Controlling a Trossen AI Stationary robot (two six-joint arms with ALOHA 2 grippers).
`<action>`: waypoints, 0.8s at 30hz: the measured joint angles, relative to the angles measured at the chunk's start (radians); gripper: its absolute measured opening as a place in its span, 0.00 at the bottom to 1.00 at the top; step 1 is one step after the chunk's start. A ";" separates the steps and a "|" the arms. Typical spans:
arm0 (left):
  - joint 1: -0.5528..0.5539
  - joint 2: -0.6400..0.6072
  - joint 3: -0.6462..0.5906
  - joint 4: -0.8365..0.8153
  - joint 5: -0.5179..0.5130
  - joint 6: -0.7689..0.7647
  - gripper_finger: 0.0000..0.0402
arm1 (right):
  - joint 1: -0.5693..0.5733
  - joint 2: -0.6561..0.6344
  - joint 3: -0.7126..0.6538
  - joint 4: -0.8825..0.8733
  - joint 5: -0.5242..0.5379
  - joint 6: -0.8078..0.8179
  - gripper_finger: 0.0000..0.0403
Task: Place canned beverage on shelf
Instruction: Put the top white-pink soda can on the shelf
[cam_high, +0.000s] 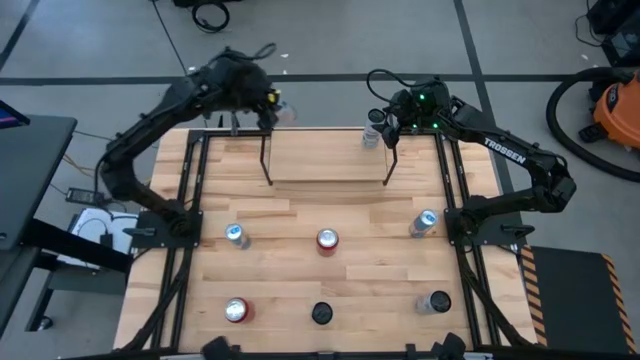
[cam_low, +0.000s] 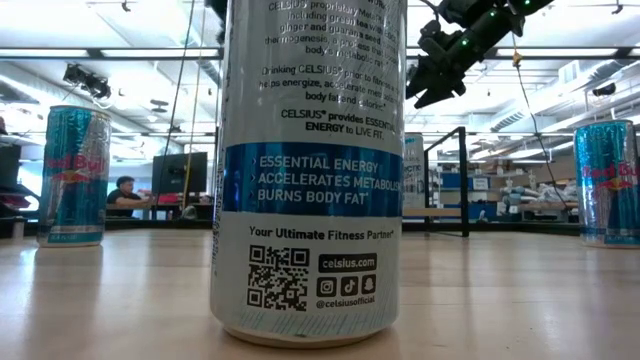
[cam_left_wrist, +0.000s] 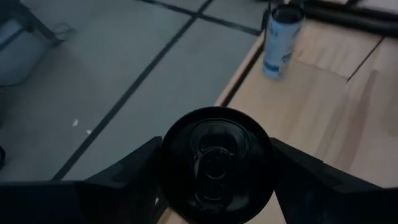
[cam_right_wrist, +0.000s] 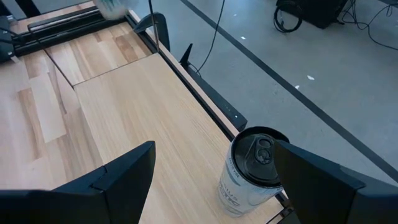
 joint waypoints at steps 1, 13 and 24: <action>-0.007 0.021 0.000 0.007 -0.002 0.000 0.64 | 0.000 0.000 0.000 0.000 0.000 0.000 0.83; -0.035 0.199 -0.001 0.050 0.082 0.020 0.64 | 0.018 0.000 0.000 0.019 -0.022 0.002 0.83; -0.038 0.330 -0.001 0.048 0.081 0.041 0.64 | 0.079 0.025 0.000 0.082 -0.048 0.010 0.83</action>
